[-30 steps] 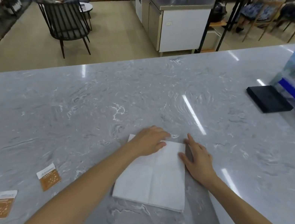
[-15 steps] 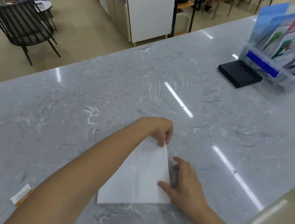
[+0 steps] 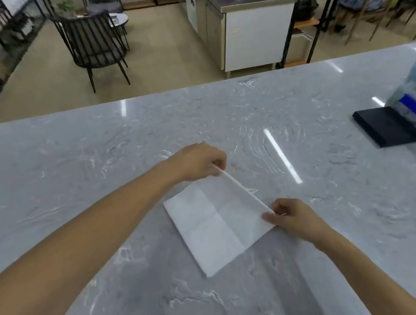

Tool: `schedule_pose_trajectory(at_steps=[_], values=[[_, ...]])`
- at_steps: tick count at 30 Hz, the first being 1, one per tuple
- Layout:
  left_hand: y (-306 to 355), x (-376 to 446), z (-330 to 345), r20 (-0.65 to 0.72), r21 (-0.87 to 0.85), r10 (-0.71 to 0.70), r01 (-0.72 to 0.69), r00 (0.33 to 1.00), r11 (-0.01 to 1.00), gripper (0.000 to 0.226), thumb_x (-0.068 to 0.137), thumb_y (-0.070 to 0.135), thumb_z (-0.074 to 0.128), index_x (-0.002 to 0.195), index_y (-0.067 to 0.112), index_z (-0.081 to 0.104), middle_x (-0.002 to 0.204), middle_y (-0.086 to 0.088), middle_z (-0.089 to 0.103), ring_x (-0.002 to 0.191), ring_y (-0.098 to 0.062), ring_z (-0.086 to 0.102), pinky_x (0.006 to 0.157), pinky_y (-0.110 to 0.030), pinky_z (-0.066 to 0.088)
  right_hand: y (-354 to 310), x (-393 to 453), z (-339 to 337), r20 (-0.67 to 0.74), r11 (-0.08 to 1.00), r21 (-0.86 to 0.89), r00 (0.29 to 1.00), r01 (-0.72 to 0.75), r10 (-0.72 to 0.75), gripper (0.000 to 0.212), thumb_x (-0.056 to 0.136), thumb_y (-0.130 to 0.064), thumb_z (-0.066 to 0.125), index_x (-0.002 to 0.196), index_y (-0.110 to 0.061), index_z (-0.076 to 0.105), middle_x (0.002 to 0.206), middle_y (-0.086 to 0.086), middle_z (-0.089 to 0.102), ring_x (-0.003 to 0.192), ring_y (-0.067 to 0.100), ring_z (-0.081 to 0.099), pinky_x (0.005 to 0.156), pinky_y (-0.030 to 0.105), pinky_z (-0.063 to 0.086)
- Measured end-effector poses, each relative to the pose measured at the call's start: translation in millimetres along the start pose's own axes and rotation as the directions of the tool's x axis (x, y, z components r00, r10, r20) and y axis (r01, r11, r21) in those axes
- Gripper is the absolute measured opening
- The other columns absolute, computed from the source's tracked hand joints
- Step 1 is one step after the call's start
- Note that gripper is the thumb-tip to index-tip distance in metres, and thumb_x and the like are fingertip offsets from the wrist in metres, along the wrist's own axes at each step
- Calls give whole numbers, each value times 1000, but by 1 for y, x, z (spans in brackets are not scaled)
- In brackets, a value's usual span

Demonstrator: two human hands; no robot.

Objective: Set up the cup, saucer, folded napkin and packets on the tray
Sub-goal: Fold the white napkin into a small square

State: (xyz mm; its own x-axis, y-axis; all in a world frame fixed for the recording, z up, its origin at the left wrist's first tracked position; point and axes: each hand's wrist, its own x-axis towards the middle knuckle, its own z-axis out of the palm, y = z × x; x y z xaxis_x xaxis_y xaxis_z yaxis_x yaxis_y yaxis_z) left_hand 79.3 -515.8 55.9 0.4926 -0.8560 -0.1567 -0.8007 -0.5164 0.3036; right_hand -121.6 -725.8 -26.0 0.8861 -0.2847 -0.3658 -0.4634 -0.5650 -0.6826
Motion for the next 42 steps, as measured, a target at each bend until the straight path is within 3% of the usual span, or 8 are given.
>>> schedule_pose_trajectory(at_steps=[3,7,10,23,31,34,37,42], values=[[-30,-23,-9,-69,17,-126,127,990,992,14,92,17,67,105,14,73,106,-2,75,102,-22,66,88,-44,53,-30,36,-24,-51,988,-87,989,131,-136,12,89,-32,76,89,-20,74,87,-3,73,74,11,65,65,22,48],[-49,-48,-8,-185,37,-224,234,957,971,13,89,15,64,99,19,73,102,4,74,102,-19,64,81,-40,55,-69,68,-29,-73,961,-137,965,240,-251,3,93,-22,72,91,-19,73,91,-1,76,67,14,74,68,38,60],[-60,-70,-1,-254,21,-263,277,931,961,12,90,17,64,98,22,72,102,7,71,102,-16,60,79,-39,54,-82,67,-18,-119,934,-150,931,325,-344,11,93,-19,70,86,-27,68,86,-8,74,60,4,73,61,28,61],[-76,-142,107,-277,-130,-276,248,921,960,9,89,17,70,96,23,73,96,5,67,96,-18,63,75,-37,55,-16,12,66,-54,798,-343,838,496,-544,17,86,-14,72,103,-20,73,110,-4,70,87,19,70,66,36,59],[-84,-145,129,-368,-176,-234,179,900,968,8,84,17,68,90,19,72,87,3,63,85,-18,60,72,-41,55,5,9,75,-30,738,-355,782,574,-623,26,87,-9,64,111,-13,74,121,4,68,108,24,66,83,38,59],[-75,-138,126,-446,-180,-240,176,862,968,16,86,32,62,89,19,71,99,3,64,96,-19,58,72,-41,56,3,12,74,-64,721,-347,751,600,-657,23,85,-19,64,105,-16,76,118,3,68,104,23,62,86,39,55],[-62,-112,122,-447,-149,-243,197,861,969,32,95,40,53,110,19,71,127,-2,63,123,-23,54,92,-42,54,-15,24,77,-104,691,-384,715,612,-691,26,93,-28,58,111,-17,74,125,2,67,111,24,60,92,43,51],[-47,-58,137,-248,-39,-320,320,914,946,57,107,42,31,158,16,30,168,-1,24,157,-22,12,127,-41,14,-54,61,107,-71,726,-526,829,442,-555,52,107,-32,39,154,-8,40,160,10,41,151,28,33,123,44,31]])
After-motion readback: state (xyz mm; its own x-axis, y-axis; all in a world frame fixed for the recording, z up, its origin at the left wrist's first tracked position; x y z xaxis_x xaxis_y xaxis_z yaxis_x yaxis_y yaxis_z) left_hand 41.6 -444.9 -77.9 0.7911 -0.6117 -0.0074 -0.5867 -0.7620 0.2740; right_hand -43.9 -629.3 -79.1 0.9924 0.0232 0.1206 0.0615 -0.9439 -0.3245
